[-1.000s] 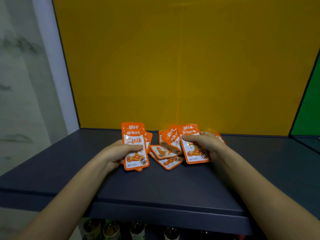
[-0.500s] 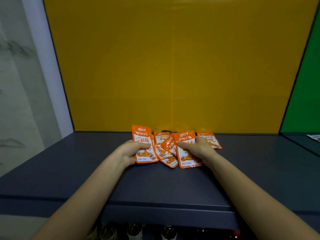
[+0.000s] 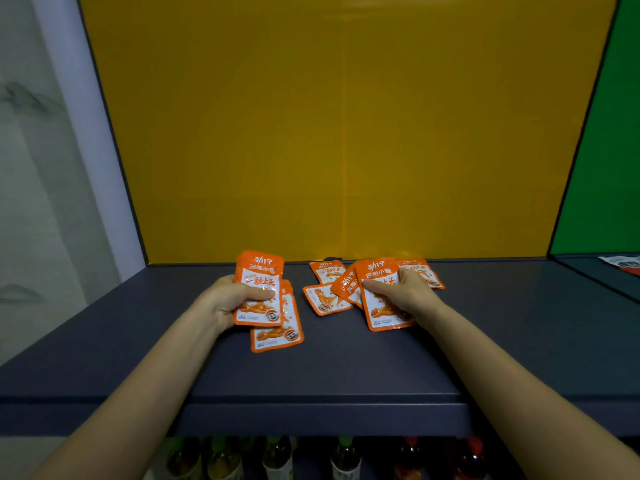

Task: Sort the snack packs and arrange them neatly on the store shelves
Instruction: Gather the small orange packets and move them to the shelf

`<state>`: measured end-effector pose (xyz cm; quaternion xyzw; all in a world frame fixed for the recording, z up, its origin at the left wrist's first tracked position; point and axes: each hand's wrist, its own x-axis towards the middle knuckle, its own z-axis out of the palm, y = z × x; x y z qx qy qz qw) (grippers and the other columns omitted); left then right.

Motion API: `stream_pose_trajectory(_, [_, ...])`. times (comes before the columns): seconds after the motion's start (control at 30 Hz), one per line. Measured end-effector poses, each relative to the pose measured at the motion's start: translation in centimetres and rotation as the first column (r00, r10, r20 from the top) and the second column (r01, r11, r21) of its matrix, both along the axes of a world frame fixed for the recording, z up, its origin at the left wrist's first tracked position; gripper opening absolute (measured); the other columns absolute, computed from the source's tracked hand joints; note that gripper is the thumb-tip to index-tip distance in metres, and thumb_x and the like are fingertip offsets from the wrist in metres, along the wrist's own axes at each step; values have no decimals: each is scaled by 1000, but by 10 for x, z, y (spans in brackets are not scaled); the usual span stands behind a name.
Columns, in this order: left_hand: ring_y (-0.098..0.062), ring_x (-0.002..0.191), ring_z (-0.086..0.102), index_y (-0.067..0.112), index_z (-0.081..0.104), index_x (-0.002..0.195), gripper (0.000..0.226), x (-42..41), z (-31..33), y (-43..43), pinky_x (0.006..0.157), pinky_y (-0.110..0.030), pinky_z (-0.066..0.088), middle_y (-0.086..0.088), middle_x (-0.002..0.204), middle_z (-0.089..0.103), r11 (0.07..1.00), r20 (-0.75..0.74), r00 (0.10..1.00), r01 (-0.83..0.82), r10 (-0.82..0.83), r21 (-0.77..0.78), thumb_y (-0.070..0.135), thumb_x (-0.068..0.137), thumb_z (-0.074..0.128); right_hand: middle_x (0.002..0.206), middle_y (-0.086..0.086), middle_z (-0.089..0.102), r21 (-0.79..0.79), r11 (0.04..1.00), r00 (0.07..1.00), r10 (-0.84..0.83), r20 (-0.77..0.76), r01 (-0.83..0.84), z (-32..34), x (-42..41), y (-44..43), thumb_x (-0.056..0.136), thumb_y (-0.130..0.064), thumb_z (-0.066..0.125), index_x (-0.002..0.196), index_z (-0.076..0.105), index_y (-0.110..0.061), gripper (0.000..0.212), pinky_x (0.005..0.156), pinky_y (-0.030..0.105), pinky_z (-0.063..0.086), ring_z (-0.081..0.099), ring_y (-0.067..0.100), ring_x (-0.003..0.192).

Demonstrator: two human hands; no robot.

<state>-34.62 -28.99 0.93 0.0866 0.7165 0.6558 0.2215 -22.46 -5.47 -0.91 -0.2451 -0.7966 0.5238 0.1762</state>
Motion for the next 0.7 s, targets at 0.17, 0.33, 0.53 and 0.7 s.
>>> stream_pose_trajectory(0.17, [-21, 58, 69, 7, 59, 93, 20, -4, 0, -20, 45, -29, 57, -13, 80, 69, 998, -18, 998, 66, -66, -11, -9, 80, 63, 71, -1, 60, -80, 997, 1000, 3, 9, -2, 10, 10, -9, 91, -28, 59, 74, 47, -19, 23, 48, 16, 47, 58, 10, 58])
stream_pose_trajectory(0.33, [-15, 43, 66, 2, 59, 85, 8, -12, 6, -27, 41, -27, 54, -8, 52, 69, 994, 33, 998, 49, -52, 95, -5, 86, 57, 81, 2, 67, -223, 973, 998, -64, -26, 56, 12, 27, -8, 89, -30, 61, 102, 55, -13, 22, 47, 20, 50, 66, 10, 56])
stream_pose_trajectory(0.53, [-16, 47, 68, 7, 60, 89, 8, 10, 24, 21, 44, -29, 56, -7, 56, 71, 978, 16, 984, 175, -178, 117, 2, 83, 62, 76, 3, 68, -368, 927, 983, -133, -129, 77, 15, 76, 10, 92, -26, 58, 92, 59, -12, 13, 41, 18, 51, 65, 5, 44])
stream_pose_trajectory(0.7, [-17, 49, 69, 6, 60, 91, 12, 62, 26, 102, 43, -30, 57, -12, 70, 73, 945, 2, 949, 313, -315, 98, -1, 82, 63, 81, 1, 69, -368, 913, 954, -252, -162, 178, 23, 139, 46, 92, -29, 57, 98, 55, -17, 14, 43, 19, 51, 67, 7, 52])
